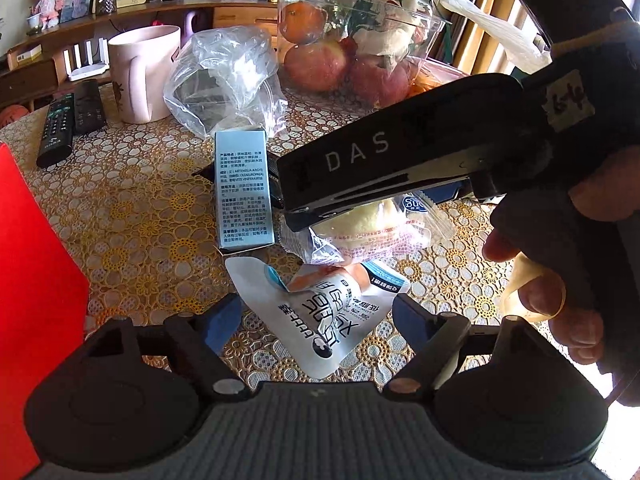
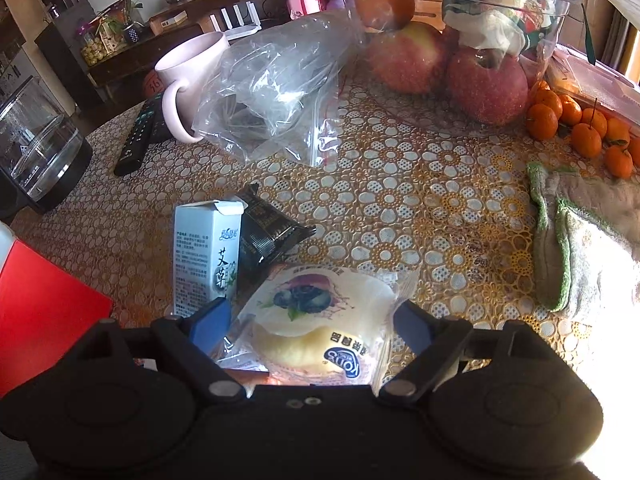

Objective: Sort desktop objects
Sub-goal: 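Move the right tool to the blue-printed bread packet while the left tool approaches the white spouted pouch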

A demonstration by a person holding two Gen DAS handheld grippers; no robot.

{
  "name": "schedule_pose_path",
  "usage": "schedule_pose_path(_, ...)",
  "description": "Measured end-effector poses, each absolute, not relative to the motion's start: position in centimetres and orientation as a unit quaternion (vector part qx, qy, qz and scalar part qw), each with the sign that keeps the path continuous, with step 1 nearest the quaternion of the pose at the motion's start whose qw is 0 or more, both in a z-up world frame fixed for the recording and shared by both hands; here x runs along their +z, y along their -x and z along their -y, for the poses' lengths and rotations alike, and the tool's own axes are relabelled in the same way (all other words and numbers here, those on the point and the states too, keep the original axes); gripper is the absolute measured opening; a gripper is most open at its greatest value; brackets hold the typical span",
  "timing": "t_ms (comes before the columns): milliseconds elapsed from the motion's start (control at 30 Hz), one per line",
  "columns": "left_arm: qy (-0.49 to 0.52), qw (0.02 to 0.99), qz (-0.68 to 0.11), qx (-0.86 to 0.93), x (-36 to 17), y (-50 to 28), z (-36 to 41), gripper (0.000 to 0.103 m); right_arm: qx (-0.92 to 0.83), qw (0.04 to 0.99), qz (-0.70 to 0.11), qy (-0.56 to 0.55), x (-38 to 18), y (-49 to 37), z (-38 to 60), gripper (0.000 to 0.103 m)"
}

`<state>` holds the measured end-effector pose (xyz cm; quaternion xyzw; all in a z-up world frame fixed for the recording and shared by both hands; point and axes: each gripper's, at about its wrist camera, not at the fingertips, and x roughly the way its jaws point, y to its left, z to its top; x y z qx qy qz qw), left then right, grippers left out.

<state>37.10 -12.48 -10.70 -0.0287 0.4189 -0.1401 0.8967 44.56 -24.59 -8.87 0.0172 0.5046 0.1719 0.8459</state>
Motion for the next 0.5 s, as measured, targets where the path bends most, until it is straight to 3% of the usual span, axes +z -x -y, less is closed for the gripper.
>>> schedule_pose_path(200, 0.054, 0.894, -0.417, -0.158, -10.6, -37.2, 12.4, 0.064, 0.175, 0.846, -0.503, -0.019, -8.8, -44.3, 24.6, 0.075)
schedule_pose_path(267, 0.062, 0.892, -0.419, -0.161, -10.6, -37.2, 12.3, 0.059, 0.172, 0.848, -0.502, -0.019, -8.6, -44.1, 24.6, 0.067)
schedule_pose_path(300, 0.066, 0.89, -0.42, -0.163, -10.6, -37.2, 12.3, 0.05, 0.171, 0.848, -0.502, -0.017, -8.6, -44.1, 24.6, 0.066)
schedule_pose_path(500, 0.076, 0.886, -0.424, -0.171, -10.4, -36.9, 12.3, 0.043, 0.17, 0.851, -0.496, -0.017, -8.4, -43.4, 24.9, 0.063)
